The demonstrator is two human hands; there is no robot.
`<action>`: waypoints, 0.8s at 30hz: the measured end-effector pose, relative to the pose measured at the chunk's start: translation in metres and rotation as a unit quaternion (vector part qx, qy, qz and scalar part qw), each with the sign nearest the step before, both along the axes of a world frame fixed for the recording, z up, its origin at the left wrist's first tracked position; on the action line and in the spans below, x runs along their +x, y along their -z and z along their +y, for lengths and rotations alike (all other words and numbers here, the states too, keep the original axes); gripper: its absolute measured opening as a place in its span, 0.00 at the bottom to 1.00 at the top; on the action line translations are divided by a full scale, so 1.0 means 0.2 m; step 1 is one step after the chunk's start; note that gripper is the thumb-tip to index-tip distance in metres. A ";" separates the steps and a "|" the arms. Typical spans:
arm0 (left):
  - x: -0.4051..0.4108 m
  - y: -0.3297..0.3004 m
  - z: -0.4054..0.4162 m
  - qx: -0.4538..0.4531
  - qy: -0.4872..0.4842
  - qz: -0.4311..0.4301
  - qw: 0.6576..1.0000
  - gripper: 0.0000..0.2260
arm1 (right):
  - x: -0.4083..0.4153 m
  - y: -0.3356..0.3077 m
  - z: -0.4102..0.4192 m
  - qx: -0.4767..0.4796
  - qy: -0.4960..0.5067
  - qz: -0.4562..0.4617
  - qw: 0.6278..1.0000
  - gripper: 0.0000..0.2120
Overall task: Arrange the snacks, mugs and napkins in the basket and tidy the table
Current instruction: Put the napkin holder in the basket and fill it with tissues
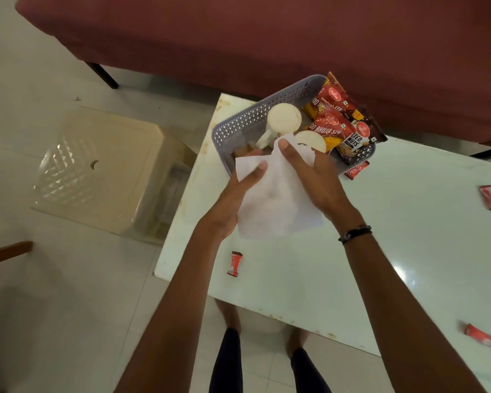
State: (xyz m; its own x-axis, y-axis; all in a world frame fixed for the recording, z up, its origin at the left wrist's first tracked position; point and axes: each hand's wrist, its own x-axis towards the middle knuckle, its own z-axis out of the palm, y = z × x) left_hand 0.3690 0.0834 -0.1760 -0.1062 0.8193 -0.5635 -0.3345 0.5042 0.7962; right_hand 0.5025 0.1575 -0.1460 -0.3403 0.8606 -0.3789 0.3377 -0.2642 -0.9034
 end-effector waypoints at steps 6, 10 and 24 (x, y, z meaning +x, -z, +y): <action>0.01 0.05 0.03 0.004 -0.124 0.051 0.991 0.22 | 0.10 0.08 0.03 -0.120 -0.039 0.022 0.992 0.18; 0.01 0.07 0.03 -0.038 -0.137 0.072 0.987 0.23 | 0.13 0.18 -0.03 -0.098 -0.040 -0.068 0.992 0.20; 0.04 0.19 0.17 -0.086 -0.137 0.427 0.890 0.10 | -0.18 0.40 0.04 0.274 -0.036 -0.270 0.922 0.09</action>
